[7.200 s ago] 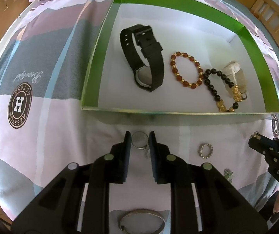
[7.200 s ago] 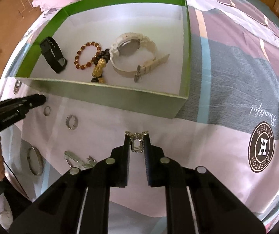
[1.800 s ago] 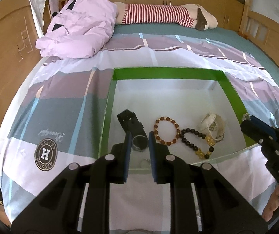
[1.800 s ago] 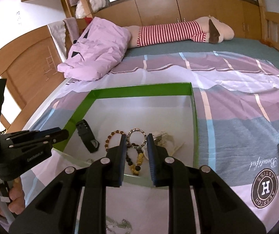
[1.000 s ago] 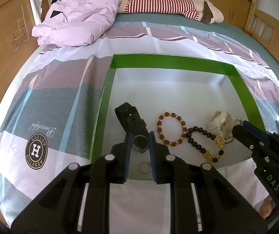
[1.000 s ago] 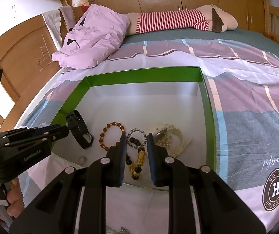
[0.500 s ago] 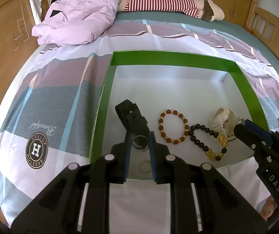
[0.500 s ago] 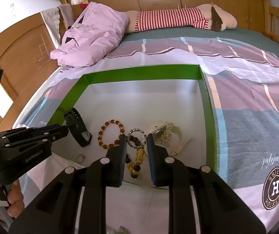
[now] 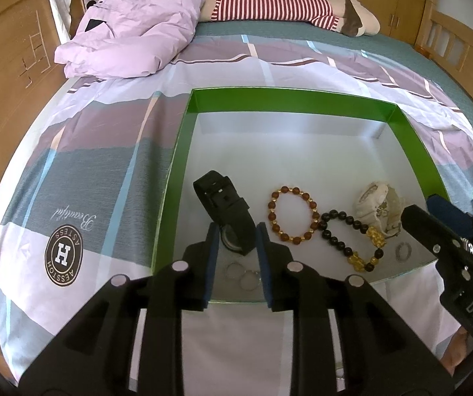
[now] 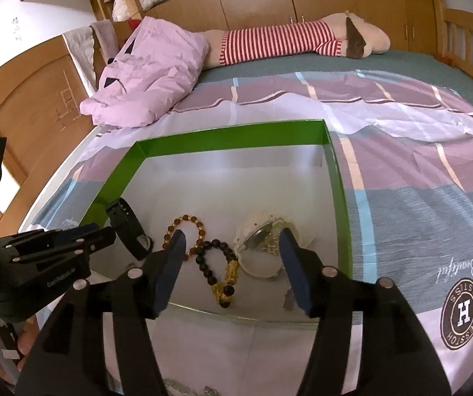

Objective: Organize jewelry
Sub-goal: 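Open both tools to drop the rings into the box and withdraw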

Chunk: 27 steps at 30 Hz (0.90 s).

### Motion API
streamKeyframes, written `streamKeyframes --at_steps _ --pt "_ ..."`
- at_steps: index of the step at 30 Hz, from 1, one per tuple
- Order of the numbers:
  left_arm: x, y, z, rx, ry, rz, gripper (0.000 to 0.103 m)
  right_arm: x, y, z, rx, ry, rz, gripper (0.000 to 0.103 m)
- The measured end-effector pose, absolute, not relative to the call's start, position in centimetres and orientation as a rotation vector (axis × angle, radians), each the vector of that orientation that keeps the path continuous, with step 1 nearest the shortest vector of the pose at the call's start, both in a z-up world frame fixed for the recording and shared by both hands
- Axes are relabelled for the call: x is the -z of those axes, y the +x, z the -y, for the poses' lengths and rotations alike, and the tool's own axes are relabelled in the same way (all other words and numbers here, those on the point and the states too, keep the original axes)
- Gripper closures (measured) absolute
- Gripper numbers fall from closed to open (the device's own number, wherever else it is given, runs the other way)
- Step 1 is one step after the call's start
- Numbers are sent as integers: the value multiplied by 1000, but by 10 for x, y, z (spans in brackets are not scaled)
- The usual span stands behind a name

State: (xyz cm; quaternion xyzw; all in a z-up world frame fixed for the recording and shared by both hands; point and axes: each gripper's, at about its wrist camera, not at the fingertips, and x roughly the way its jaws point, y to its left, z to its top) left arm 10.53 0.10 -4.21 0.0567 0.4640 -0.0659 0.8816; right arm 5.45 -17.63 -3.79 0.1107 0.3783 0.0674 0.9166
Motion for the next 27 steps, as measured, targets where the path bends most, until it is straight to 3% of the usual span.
streamKeyframes --at_steps 9,13,19,24,27 --pt "41 104 0 141 116 -965 74 37 53 174 -153 219 -785 43" --pt "40 103 1 139 119 -962 63 37 53 174 -161 225 -797 37" --pt "38 101 1 142 114 -958 61 34 48 167 -180 204 -797 37" --pt "37 101 -1 137 109 -958 53 36 46 165 -183 197 -804 36" --pt "37 101 0 137 111 -960 46 35 45 168 -177 211 -800 25"
